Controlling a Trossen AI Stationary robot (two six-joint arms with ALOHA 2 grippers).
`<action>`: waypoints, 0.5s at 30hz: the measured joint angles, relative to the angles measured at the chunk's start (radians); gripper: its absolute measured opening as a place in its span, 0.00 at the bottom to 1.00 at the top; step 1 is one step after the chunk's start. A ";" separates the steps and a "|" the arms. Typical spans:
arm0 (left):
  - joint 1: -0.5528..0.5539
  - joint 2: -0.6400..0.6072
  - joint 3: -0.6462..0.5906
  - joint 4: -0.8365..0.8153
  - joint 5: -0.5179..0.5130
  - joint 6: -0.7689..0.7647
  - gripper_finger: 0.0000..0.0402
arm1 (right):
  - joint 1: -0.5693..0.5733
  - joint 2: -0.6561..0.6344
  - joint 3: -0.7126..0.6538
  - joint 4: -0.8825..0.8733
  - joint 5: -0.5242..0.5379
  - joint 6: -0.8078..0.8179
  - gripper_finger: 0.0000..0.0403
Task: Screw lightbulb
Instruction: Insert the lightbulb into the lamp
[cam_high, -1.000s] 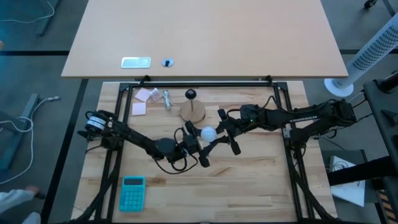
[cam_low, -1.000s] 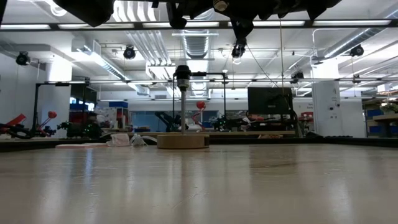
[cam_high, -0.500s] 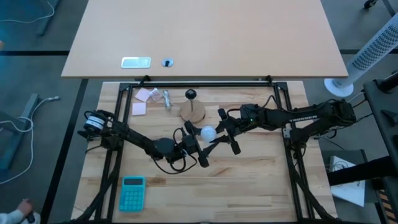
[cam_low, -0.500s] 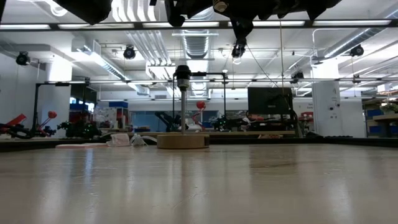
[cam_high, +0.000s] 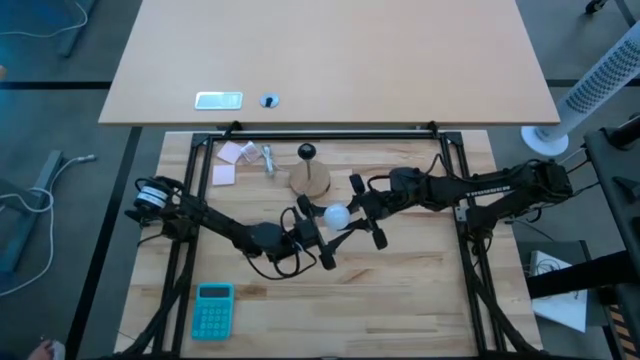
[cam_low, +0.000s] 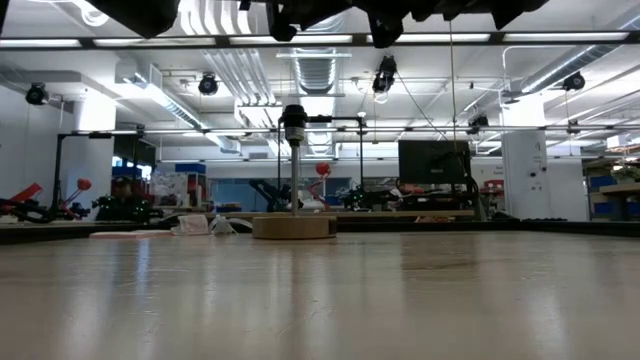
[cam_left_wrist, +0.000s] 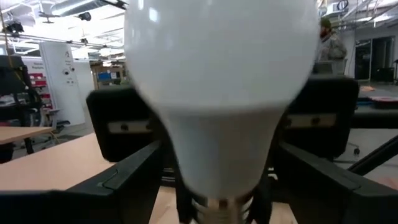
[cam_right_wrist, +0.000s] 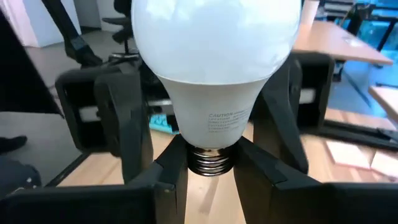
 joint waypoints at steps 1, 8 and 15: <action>-0.001 -0.008 -0.001 -0.018 -0.014 0.000 0.71 | 0.000 0.000 0.002 -0.003 0.000 -0.001 0.22; -0.019 -0.109 -0.084 -0.063 -0.067 -0.004 0.71 | 0.002 0.000 0.037 -0.007 0.002 0.005 0.22; -0.056 -0.260 -0.293 -0.069 -0.196 -0.117 0.71 | 0.003 0.002 0.121 -0.005 -0.003 0.008 0.22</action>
